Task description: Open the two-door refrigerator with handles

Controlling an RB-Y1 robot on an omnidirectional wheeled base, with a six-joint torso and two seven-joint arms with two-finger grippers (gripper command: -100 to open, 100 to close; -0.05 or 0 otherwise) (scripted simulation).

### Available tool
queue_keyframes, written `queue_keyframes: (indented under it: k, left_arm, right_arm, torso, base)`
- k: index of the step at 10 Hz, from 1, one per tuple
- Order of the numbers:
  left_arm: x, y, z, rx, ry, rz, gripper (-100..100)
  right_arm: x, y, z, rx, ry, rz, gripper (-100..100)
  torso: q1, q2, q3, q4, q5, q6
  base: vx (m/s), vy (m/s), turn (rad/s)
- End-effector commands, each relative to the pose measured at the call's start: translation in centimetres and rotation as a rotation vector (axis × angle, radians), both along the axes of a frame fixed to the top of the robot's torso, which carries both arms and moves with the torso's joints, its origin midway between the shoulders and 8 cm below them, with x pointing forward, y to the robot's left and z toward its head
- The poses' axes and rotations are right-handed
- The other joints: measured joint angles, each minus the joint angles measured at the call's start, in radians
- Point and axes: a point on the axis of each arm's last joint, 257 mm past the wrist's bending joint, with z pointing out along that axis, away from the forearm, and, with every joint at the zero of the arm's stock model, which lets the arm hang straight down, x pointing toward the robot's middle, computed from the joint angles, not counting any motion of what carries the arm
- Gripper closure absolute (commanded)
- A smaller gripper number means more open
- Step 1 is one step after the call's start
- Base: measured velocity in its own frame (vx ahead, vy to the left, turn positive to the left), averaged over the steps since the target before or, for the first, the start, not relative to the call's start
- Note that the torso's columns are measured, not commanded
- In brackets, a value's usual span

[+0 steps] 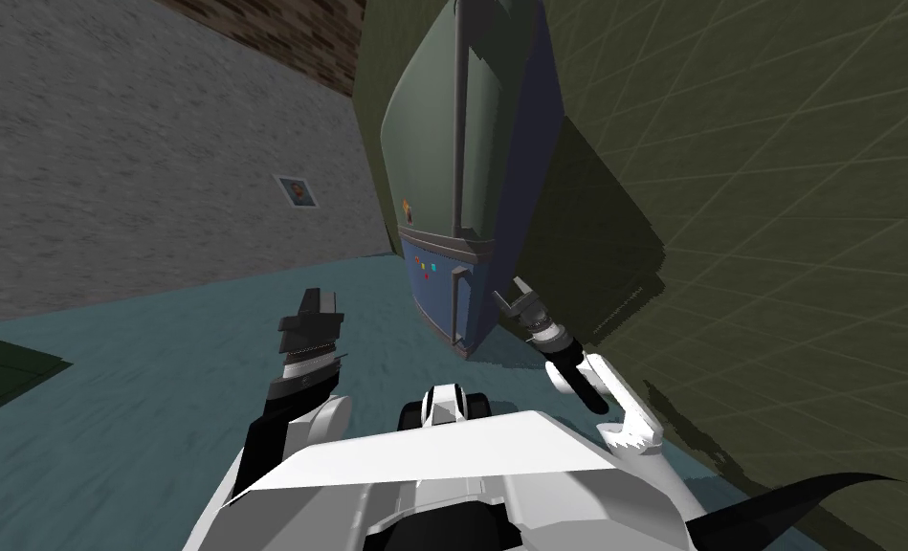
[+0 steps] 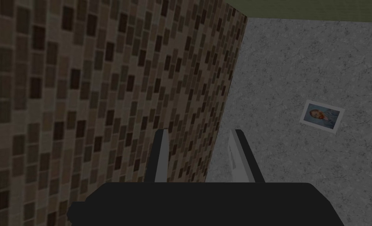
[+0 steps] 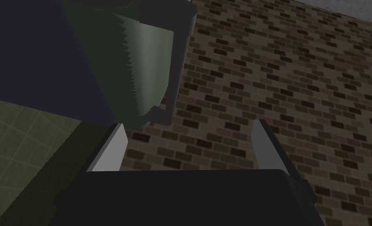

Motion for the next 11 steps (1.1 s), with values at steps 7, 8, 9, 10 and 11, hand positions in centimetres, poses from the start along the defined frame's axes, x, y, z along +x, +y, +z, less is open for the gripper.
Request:
queue_keyframes:
  k: [7,8,9,10,11]
  left_arm:
    - [0.0,0.0,0.0,0.0,0.0,0.0,0]
    - [0.0,0.0,0.0,0.0,0.0,0.0,0]
    - [0.0,0.0,0.0,0.0,0.0,0.0,0]
    - [0.0,0.0,0.0,0.0,0.0,0.0,0]
    - [0.0,0.0,0.0,0.0,0.0,0.0,0]
  right_arm:
    - [2.6,-0.5,-3.8,-0.409,-0.081,-0.152,-100]
    - [3.2,-0.7,-4.4,-0.471,-0.091,-0.171,-100]
    - [3.2,-0.7,-4.4,-0.479,-0.096,-0.175,-100]
    - [3.7,-0.9,-5.1,-0.546,-0.112,-0.196,-100]
    - [4.2,-1.1,-5.8,-0.603,-0.122,-0.212,-100]
  torso:
    - [0.0,0.0,0.0,0.0,0.0,0.0]
    - [0.0,0.0,0.0,0.0,0.0,0.0]
    - [0.001,-0.002,-0.001,0.0,0.0,0.0]
    - [0.0,0.0,0.0,0.0,0.0,0.0]
    - [0.0,0.0,0.0,0.0,0.0,0.0]
  base:
    - [0.06,0.05,-0.018]
    - [0.091,0.059,-0.011]
    - [0.066,0.042,-0.001]
    - [0.059,0.038,0.002]
    - [0.077,0.059,0.004]
